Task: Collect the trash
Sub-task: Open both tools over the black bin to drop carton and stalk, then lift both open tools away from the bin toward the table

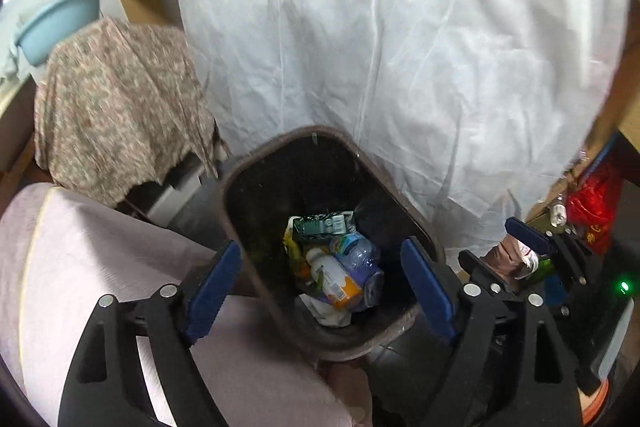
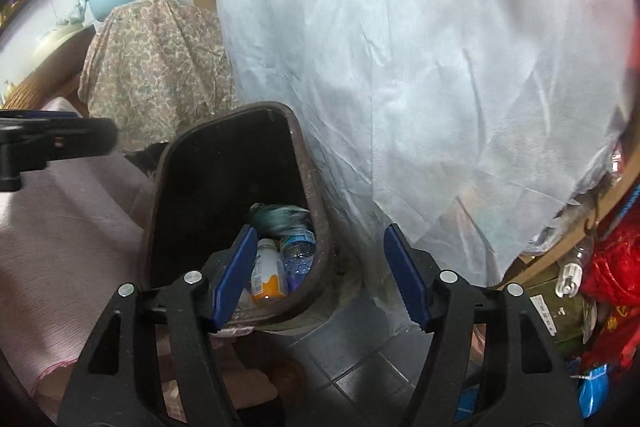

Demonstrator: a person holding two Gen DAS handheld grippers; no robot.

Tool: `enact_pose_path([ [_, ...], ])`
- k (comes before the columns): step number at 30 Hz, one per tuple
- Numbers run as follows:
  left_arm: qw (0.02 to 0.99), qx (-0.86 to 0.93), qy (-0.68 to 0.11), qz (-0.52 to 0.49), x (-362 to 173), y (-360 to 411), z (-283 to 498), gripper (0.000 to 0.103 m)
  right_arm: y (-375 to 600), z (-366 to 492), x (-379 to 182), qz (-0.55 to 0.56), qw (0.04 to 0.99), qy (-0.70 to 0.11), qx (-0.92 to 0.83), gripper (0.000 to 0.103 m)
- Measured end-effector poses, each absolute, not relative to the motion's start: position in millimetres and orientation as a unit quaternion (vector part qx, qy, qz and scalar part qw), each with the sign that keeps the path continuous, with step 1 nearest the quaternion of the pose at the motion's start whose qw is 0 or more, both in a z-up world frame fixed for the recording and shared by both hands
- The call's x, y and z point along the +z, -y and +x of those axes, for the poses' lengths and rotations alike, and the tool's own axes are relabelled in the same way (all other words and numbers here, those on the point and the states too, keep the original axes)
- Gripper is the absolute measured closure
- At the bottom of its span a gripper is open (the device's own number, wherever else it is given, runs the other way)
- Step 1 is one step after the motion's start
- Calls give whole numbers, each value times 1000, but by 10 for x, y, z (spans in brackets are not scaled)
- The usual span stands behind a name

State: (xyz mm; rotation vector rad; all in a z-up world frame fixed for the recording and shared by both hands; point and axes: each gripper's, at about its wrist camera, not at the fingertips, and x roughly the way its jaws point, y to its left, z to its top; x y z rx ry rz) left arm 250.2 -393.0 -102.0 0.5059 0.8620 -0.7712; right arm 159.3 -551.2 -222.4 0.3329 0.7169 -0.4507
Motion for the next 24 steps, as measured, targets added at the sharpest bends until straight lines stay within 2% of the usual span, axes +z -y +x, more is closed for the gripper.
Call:
enact_pose_path([
  [4, 828, -372, -364, 209, -730, 3592, 2226, 8, 5335, 1419, -2057, 145, 904, -332, -225, 32],
  [6, 839, -373, -346, 194, -621, 3401, 2106, 5, 5230, 1326, -1953, 140, 908, -325, -225, 28],
  [8, 846, -371, -332, 190, -531, 3218, 1986, 5, 5114, 1264, -1842, 135, 912, -315, -226, 25],
  [15, 887, -337, -273, 160, -134, 2403, 1581, 5, 4480, 948, -1245, 87, 942, -241, -218, 6],
  [19, 916, -294, -244, 124, 37, 1826, 1366, 5, 4062, 720, -948, 68, 960, -188, -196, 6],
  [24, 948, -232, -193, 96, 119, 1246, 1049, 5, 3539, 544, -706, 69, 976, -175, -109, 6],
])
